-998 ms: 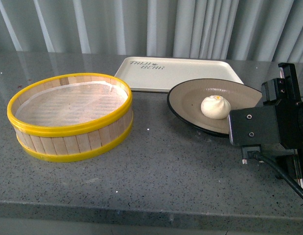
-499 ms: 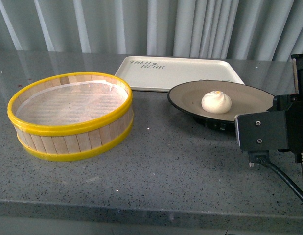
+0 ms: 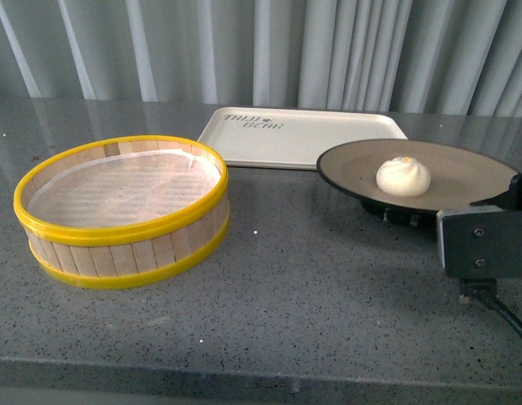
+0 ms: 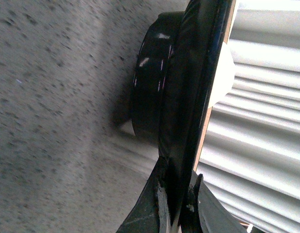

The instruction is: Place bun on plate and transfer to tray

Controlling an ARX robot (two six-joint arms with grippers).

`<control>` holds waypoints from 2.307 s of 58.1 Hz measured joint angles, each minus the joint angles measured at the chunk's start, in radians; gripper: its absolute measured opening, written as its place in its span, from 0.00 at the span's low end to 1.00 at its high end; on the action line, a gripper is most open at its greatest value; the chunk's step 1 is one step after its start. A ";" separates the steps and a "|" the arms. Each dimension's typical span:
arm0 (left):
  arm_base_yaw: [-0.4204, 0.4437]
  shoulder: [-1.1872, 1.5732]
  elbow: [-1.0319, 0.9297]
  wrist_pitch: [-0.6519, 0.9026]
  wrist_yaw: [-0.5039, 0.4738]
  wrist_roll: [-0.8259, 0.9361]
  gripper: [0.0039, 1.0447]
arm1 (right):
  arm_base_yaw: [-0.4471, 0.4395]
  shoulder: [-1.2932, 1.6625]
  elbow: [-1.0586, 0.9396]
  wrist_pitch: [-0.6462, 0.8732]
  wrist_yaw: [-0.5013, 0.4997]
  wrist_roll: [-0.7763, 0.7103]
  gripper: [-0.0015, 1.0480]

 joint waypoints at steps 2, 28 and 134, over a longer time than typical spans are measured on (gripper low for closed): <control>0.000 0.000 0.000 0.000 0.000 0.000 0.94 | -0.011 -0.013 0.004 0.010 -0.011 -0.017 0.03; 0.000 0.000 0.000 0.000 0.000 0.000 0.94 | -0.091 0.110 0.245 0.007 -0.207 -0.026 0.03; 0.000 0.000 0.000 0.000 0.000 0.000 0.94 | -0.075 0.632 0.892 -0.249 -0.123 -0.060 0.22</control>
